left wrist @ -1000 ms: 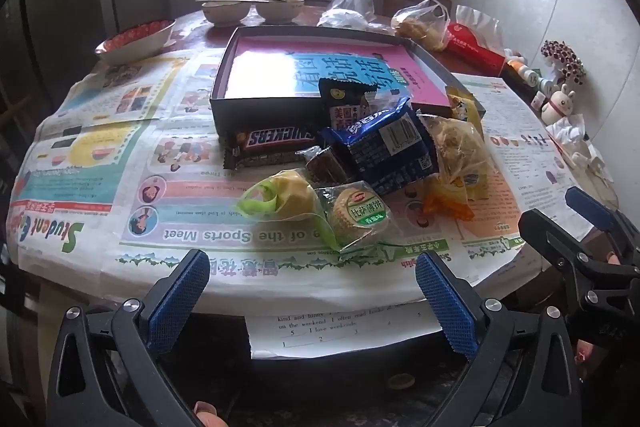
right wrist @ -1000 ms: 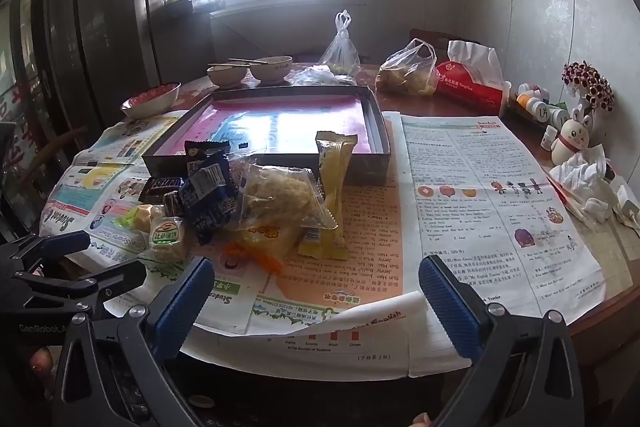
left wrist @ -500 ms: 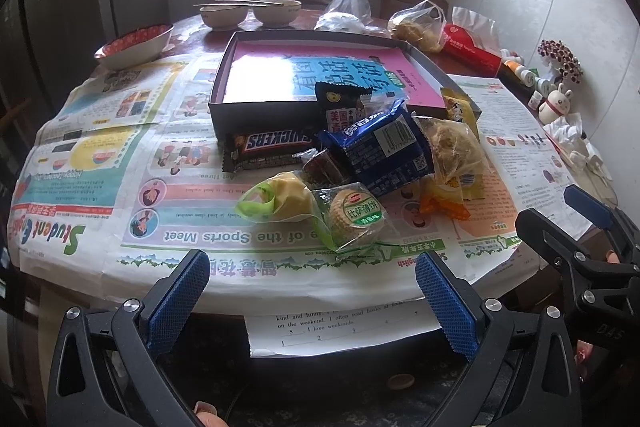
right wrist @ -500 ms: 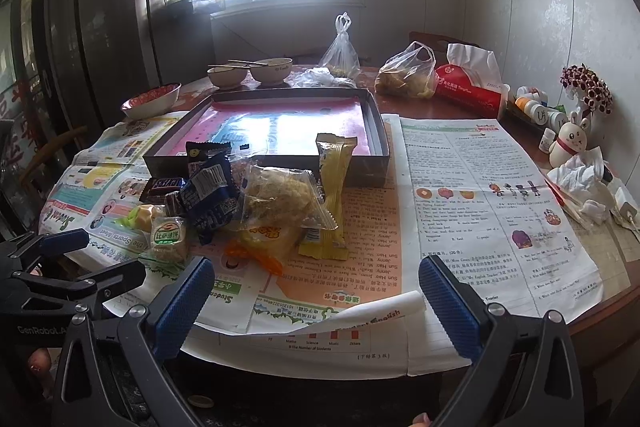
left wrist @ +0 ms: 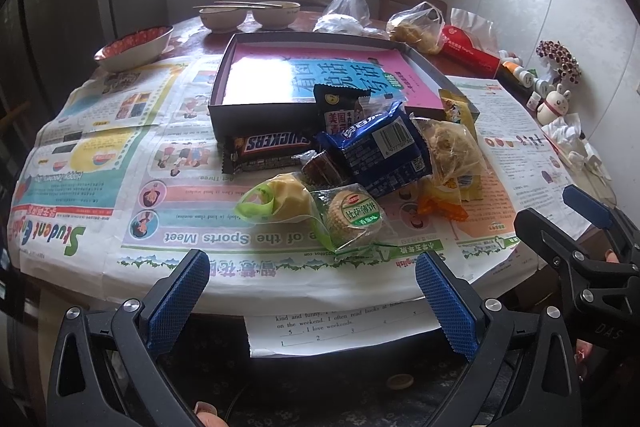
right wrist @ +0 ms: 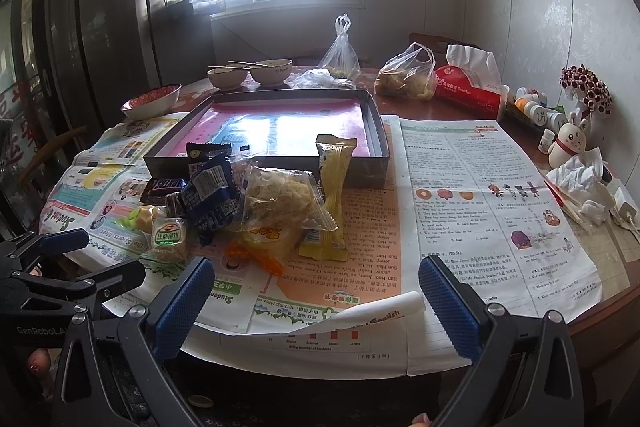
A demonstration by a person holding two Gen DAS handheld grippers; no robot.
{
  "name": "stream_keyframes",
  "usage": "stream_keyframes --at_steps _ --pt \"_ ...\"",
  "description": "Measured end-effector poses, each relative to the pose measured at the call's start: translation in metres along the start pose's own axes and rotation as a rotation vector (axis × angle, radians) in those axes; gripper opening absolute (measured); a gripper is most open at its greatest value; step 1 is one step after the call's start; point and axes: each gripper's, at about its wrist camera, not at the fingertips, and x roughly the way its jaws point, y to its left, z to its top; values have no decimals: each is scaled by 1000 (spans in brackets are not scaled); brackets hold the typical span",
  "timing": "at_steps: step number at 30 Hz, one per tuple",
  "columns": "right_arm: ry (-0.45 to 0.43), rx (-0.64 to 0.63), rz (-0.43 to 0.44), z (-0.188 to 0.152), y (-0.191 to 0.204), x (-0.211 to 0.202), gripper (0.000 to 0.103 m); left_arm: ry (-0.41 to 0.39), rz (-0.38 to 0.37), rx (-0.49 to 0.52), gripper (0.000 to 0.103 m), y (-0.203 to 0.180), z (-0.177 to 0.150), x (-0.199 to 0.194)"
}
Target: Organize snacks
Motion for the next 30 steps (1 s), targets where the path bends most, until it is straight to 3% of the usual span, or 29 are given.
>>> stream_keyframes --at_steps 30 --pt "4 5 2 0 -1 2 103 15 -50 -7 102 3 0 4"
